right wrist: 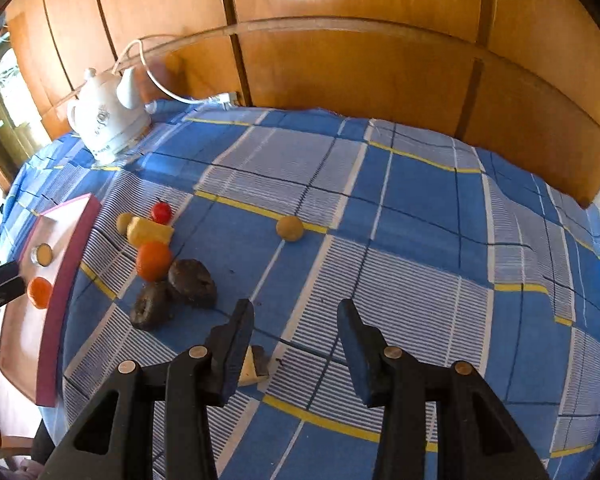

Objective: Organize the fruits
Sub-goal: 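Reach the left gripper to the small yellow-brown round fruit and grasp it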

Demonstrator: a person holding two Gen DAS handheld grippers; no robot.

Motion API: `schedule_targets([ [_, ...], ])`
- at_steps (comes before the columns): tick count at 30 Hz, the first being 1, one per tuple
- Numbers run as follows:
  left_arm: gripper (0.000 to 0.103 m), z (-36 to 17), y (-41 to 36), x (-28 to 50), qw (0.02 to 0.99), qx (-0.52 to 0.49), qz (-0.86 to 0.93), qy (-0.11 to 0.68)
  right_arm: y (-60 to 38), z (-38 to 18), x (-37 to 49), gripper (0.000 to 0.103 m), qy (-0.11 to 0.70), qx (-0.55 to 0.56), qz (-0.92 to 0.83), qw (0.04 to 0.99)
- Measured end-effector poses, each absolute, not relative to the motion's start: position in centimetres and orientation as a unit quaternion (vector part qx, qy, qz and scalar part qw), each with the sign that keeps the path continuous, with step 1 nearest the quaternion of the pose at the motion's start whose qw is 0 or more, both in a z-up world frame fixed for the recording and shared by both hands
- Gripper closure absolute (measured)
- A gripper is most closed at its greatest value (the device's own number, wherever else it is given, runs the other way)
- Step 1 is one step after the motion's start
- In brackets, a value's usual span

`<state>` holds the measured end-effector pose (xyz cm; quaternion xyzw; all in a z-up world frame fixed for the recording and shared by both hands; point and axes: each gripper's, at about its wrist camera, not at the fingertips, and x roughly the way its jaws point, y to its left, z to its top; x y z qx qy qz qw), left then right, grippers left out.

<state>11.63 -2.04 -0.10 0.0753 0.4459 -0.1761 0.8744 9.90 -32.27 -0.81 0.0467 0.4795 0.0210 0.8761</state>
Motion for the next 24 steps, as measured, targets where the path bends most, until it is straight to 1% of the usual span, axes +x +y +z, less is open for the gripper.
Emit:
schedule_targets([
  [5, 0.058, -1.6, -4.7, 15.9, 0.861, 0.105, -0.182, 0.463, -32.3, -0.5, 10.0, 0.059, 0.477, 0.070, 0.037, 0.875],
  [8, 0.062, -2.3, -6.0, 17.6, 0.855, 0.121, -0.190, 0.468, -32.4, -0.3, 10.0, 0.059, 0.477, 0.080, 0.042, 0.874],
  [12, 0.062, -3.5, -8.2, 19.7, 0.843, 0.151, -0.202, 0.475, -32.7, -0.3, 10.2, 0.059, 0.479, 0.092, 0.044, 0.872],
  [17, 0.063, -5.2, -9.1, 21.7, 0.833, 0.165, -0.200, 0.489, -32.9, 0.0, 10.2, 0.059, 0.475, 0.102, 0.047, 0.873],
  [21, 0.065, -6.2, -9.4, 23.1, 0.827, 0.167, -0.200, 0.498, -33.2, 0.1, 10.3, 0.059, 0.473, 0.110, 0.046, 0.873],
  [22, 0.066, -6.4, -9.5, 23.3, 0.825, 0.168, -0.201, 0.500, -33.2, 0.2, 10.3, 0.059, 0.472, 0.111, 0.047, 0.873],
  [24, 0.077, -7.1, -9.7, 23.8, 0.820, 0.175, -0.198, 0.508, -33.1, 0.2, 10.4, 0.059, 0.471, 0.109, 0.046, 0.874],
])
